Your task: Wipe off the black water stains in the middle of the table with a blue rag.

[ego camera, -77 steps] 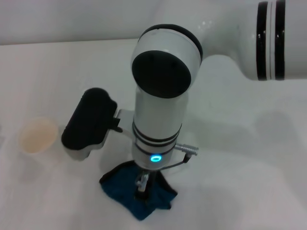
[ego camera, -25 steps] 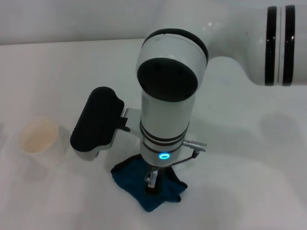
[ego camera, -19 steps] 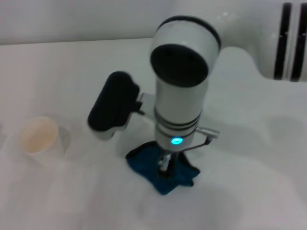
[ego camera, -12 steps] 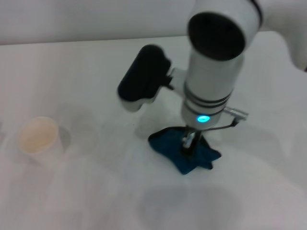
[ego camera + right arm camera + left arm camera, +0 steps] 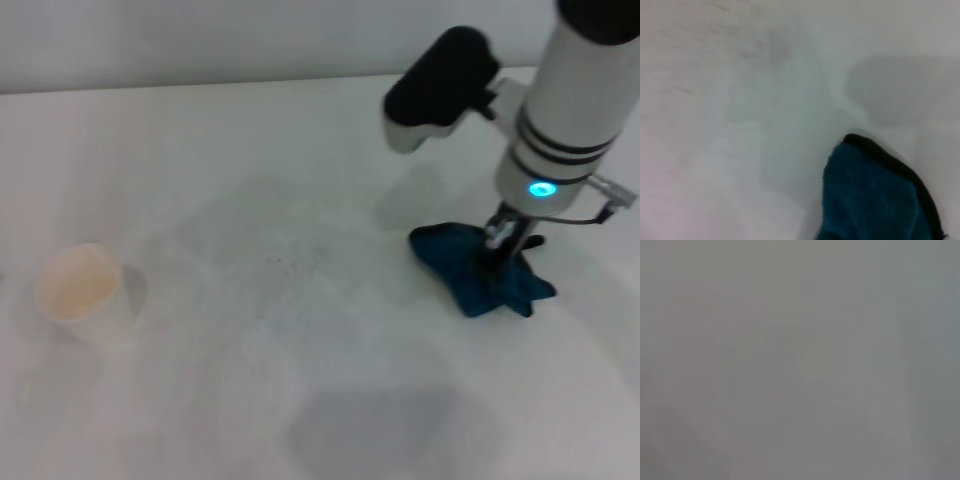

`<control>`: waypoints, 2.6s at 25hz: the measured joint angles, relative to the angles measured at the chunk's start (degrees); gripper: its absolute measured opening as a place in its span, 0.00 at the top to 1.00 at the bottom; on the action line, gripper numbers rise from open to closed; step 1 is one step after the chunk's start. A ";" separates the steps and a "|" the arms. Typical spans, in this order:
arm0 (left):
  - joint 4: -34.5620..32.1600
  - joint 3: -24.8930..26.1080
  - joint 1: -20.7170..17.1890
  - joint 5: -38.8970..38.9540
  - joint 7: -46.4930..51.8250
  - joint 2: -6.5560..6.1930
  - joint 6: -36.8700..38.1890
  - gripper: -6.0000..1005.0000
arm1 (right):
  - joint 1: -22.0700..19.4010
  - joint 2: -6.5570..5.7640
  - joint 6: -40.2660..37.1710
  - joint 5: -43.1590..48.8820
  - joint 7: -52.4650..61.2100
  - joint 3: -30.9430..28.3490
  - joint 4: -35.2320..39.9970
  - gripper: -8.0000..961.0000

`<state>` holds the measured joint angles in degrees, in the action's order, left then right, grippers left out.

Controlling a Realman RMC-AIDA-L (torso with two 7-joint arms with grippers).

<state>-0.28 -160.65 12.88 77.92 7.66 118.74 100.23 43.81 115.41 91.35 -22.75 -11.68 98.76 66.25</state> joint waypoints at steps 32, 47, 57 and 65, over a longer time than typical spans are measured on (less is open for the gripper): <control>1.16 -0.01 2.23 0.57 0.29 -0.04 -1.01 0.12 | -4.41 -0.12 0.29 2.89 -6.79 -10.01 -2.08 0.77; 1.15 -0.02 2.92 1.28 0.18 -0.02 -1.82 0.12 | -9.01 -0.06 0.49 -6.66 -23.75 -23.08 7.34 0.64; 1.33 -0.01 3.75 2.20 0.04 -0.07 -2.07 0.12 | -9.97 -0.46 -5.64 -21.31 -45.80 -44.45 -2.88 0.61; 2.13 -0.01 4.82 3.09 0.17 -0.03 -3.80 0.12 | -10.99 -1.84 -8.41 -35.33 -65.79 -62.46 -15.20 0.59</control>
<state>1.85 -160.66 17.70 81.01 7.83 118.71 96.42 32.82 113.58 82.95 -58.09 -77.46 36.29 51.05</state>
